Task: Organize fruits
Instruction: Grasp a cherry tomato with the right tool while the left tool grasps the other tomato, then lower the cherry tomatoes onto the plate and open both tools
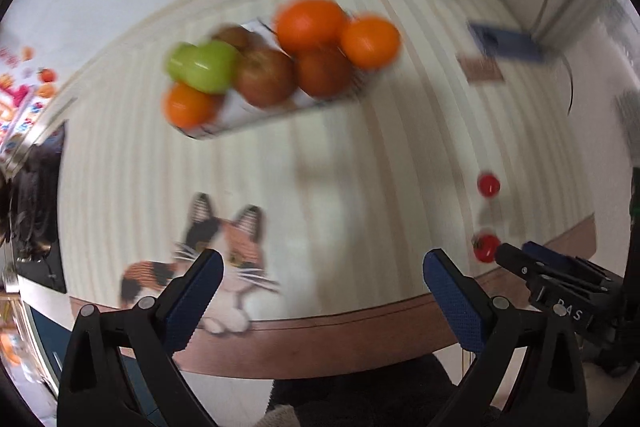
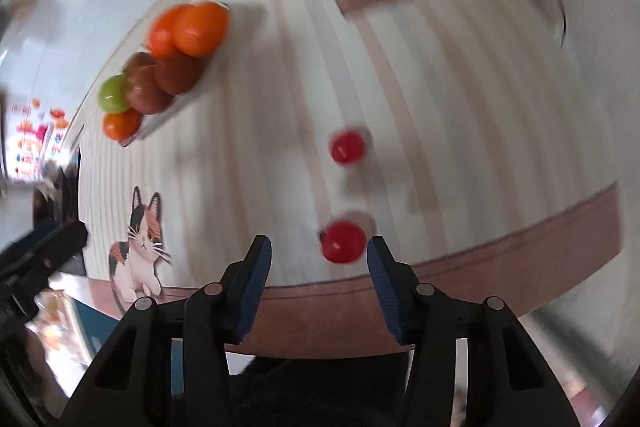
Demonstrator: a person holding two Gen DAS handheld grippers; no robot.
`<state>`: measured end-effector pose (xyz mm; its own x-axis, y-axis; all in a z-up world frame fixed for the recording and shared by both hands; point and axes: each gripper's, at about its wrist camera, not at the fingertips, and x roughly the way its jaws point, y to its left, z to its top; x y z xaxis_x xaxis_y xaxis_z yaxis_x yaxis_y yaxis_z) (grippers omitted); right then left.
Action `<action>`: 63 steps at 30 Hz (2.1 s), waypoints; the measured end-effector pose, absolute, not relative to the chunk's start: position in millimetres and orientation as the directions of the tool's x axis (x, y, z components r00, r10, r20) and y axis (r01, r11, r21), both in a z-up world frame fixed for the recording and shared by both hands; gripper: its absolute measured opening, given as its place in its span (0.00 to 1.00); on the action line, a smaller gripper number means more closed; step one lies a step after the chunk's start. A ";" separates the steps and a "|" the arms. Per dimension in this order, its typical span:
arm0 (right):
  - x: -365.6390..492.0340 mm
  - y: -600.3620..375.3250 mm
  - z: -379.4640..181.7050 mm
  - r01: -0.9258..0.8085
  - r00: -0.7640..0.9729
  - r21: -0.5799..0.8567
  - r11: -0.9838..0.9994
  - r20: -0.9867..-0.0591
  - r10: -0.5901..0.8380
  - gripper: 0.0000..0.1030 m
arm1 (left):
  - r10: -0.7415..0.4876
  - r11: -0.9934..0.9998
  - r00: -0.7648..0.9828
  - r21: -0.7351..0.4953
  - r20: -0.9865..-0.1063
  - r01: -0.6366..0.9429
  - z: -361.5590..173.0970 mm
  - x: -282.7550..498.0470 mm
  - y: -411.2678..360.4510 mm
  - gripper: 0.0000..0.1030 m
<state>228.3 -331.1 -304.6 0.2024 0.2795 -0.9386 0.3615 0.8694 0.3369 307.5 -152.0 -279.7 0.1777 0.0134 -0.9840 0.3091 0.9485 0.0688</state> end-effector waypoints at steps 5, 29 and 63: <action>229.6 -338.3 -338.2 0.344 0.189 0.355 0.870 -0.933 0.306 0.43 | 0.038 0.939 0.094 0.068 -0.995 0.338 -316.4 308.0 -179.7 1.00; 211.0 -421.5 -329.4 0.462 0.270 0.322 0.826 -0.939 0.215 0.34 | -0.092 0.860 -0.068 -0.113 -0.993 0.498 -377.2 330.9 -326.5 0.45; 318.1 -310.5 -293.6 0.195 0.364 0.466 0.863 -0.852 0.378 0.34 | -0.360 0.928 0.099 -0.366 -0.928 -0.061 -297.6 383.6 -79.1 0.22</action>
